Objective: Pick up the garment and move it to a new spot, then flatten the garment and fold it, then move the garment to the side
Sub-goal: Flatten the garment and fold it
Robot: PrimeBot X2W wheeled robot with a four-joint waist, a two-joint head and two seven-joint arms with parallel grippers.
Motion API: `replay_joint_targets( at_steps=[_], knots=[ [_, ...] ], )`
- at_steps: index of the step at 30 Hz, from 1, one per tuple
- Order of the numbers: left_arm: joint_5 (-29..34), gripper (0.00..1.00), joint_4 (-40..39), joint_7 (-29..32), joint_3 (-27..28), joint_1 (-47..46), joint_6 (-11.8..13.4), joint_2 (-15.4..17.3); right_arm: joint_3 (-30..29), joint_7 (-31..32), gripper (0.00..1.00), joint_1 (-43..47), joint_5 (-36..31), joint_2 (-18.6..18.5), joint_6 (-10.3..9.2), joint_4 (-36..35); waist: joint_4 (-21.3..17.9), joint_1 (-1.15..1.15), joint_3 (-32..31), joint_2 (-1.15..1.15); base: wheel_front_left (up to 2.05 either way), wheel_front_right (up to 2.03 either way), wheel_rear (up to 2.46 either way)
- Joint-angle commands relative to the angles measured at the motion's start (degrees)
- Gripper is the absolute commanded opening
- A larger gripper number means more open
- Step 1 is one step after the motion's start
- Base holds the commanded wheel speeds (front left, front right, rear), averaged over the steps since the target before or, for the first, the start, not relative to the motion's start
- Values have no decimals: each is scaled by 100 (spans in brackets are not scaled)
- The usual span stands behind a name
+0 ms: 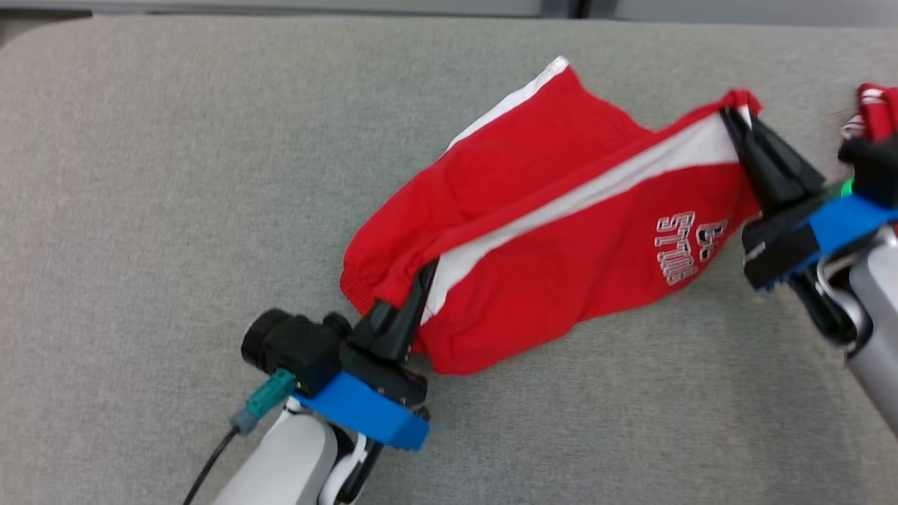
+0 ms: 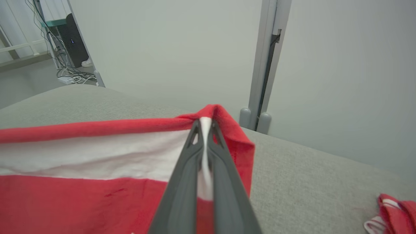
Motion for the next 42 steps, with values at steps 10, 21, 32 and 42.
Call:
replay_joint_targets(
  at_steps=[10,21,32,42],
  knots=[
    [85,0,104,-26,419,-569,-2,-186,1154,-16,0,-1926,360,318,1,1477,444,-1,673,-1,0,0,0],
    [161,0,345,-26,622,-839,-2,-501,2069,6,0,-2961,682,658,1,2630,694,-1,1049,-1,0,0,0],
    [226,100,826,-26,735,-932,-2,-653,2654,-22,100,-3074,1030,642,1,3124,700,-1,1048,-1,0,0,0],
    [493,100,675,-26,904,-338,-2,-628,2720,-27,100,-2524,1245,216,1,3041,706,-1,705,-1,0,0,0]
  ],
)
